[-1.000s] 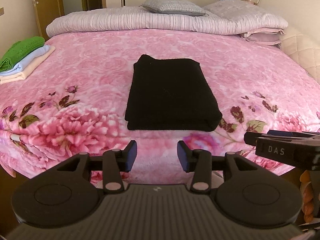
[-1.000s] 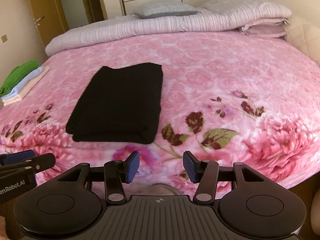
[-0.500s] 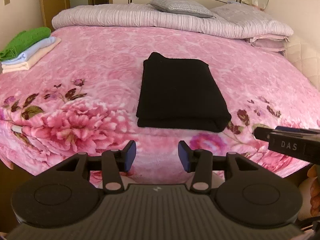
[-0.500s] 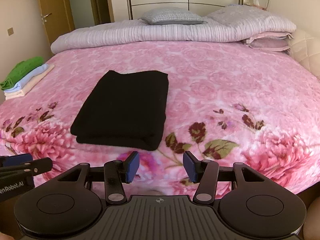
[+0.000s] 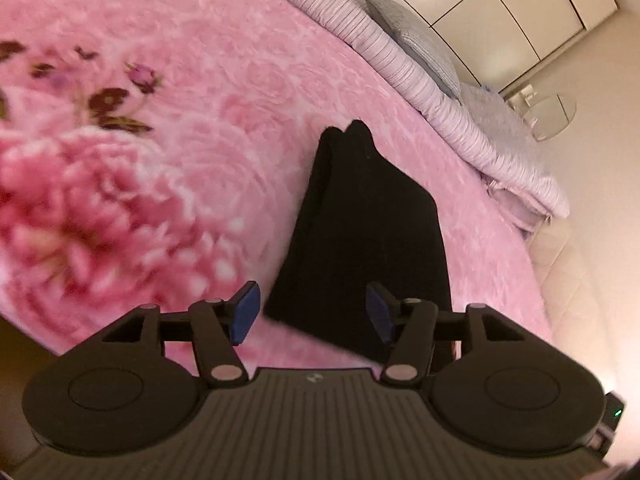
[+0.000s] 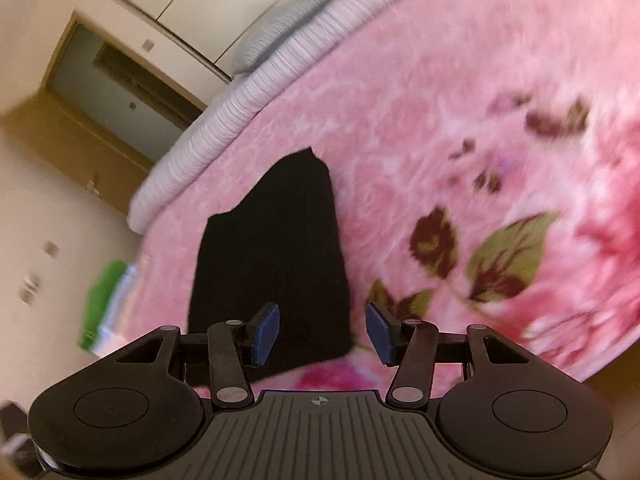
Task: Fold clothes
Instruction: 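Lower both grippers to the folded garment's sides and close on it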
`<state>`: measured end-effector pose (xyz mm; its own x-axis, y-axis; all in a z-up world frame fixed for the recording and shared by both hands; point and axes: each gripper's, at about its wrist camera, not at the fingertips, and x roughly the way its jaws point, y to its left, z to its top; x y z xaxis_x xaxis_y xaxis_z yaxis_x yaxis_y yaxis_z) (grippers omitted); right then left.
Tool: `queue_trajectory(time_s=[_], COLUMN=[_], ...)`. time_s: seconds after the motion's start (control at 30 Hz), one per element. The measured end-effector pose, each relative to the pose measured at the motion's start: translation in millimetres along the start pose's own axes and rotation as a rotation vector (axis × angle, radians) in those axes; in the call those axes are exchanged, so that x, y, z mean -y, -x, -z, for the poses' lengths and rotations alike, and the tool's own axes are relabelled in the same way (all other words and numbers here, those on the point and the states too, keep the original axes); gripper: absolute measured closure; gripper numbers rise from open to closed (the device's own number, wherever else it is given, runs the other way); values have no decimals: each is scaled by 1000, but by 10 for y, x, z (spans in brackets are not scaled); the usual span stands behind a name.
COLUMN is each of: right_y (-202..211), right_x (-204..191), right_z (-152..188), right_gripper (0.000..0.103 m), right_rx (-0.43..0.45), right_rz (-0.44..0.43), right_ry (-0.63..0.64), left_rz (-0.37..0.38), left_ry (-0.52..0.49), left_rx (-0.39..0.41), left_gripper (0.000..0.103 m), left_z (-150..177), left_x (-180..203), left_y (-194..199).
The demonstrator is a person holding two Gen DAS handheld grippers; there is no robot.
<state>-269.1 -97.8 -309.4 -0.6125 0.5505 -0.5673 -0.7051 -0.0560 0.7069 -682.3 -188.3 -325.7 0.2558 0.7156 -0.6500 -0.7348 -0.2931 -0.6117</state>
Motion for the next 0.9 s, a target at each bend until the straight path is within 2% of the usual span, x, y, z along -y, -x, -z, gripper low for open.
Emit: queue_trajectory(time_s=[0.13, 0.33, 0.5, 0.53, 0.6, 0.7, 0.77, 0.9], right_y=[-304, -701, -1012, -1080, -1230, -1418, -1491, -1565], right_x=[106, 185, 157, 160, 168, 197, 188, 136], right_z=[-229, -409, -599, -631, -690, -732, -758, -825], right_gripper=[51, 50, 42, 40, 39, 38, 38, 53], right_rx=[-59, -100, -161, -177, -214, -260, -285, -334], right_rz=[-25, -75, -92, -96, -109, -144, -148, -104], right_ry=[-37, -70, -61, -64, -71, -82, -68, -66], left_rz=[44, 132, 207, 227, 261, 271, 271, 249], left_ry=[5, 46, 79, 85, 91, 89, 104, 134], left_rx=[-39, -113, -175, -186, -222, -259, -277, -305], left_gripper=[47, 46, 46, 47, 57, 59, 64, 71], left_z=[-230, -459, -648, -670, -716, -756, -769, -800], left_x=[-88, -226, -339, -343, -340, -308, -303, -248], left_y=[-364, -809, -1178, -1232, -1359, -1498, -1542, -1561])
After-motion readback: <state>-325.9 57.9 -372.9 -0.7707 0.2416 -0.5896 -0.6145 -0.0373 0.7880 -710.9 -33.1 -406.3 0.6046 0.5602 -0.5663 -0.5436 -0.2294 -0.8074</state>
